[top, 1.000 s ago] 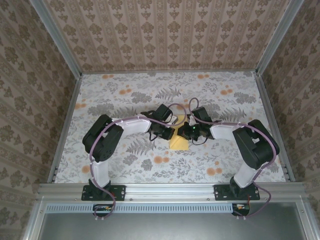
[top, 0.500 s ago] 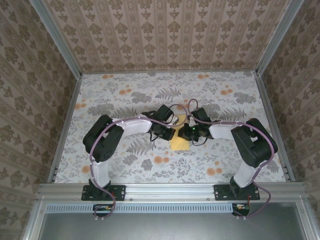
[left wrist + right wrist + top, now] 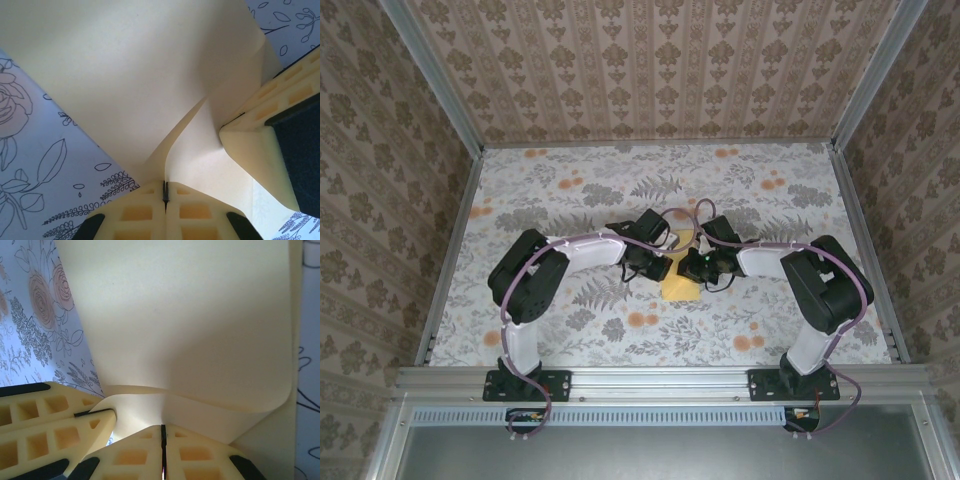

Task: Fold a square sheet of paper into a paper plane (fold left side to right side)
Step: Fold the triangle a second time at the center of the table.

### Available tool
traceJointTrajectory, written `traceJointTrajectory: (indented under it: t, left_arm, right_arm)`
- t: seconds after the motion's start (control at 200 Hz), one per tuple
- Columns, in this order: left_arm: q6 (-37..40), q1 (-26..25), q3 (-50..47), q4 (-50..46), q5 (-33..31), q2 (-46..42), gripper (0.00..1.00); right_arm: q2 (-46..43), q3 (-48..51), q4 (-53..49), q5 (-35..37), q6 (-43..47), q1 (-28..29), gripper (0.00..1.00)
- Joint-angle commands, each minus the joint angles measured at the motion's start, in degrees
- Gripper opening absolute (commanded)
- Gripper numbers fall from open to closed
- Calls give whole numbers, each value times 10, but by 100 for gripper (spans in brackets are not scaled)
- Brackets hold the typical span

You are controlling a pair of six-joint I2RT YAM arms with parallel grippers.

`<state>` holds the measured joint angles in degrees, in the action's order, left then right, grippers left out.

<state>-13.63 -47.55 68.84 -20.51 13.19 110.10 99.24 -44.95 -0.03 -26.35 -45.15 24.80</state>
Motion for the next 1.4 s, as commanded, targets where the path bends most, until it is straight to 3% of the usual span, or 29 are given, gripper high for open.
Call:
traceJointTrajectory:
  t: [0.0,0.105,0.25,0.54,0.66,0.89,1.395]
  left_arm:
    - [-3,-1,16,-21,-9,-4,4]
    - [-15,6,6,-19,-1,-34,14]
    - [-53,25,-40,3,38,-95,18]
    - [-176,36,-150,169,266,-130,17]
    - [-220,30,-167,240,308,-108,17]
    - [-221,18,-144,238,325,-51,17]
    - [-173,11,-127,142,241,-25,17]
  right_arm:
    - [14,1,-49,32,6,2,9]
    - [13,5,-46,31,5,2,9]
    - [12,4,-42,28,5,2,9]
    - [15,-1,-44,24,10,2,9]
    - [16,-1,-46,24,10,2,9]
    - [14,-3,-53,24,14,2,9]
    - [13,-8,-72,31,25,2,9]
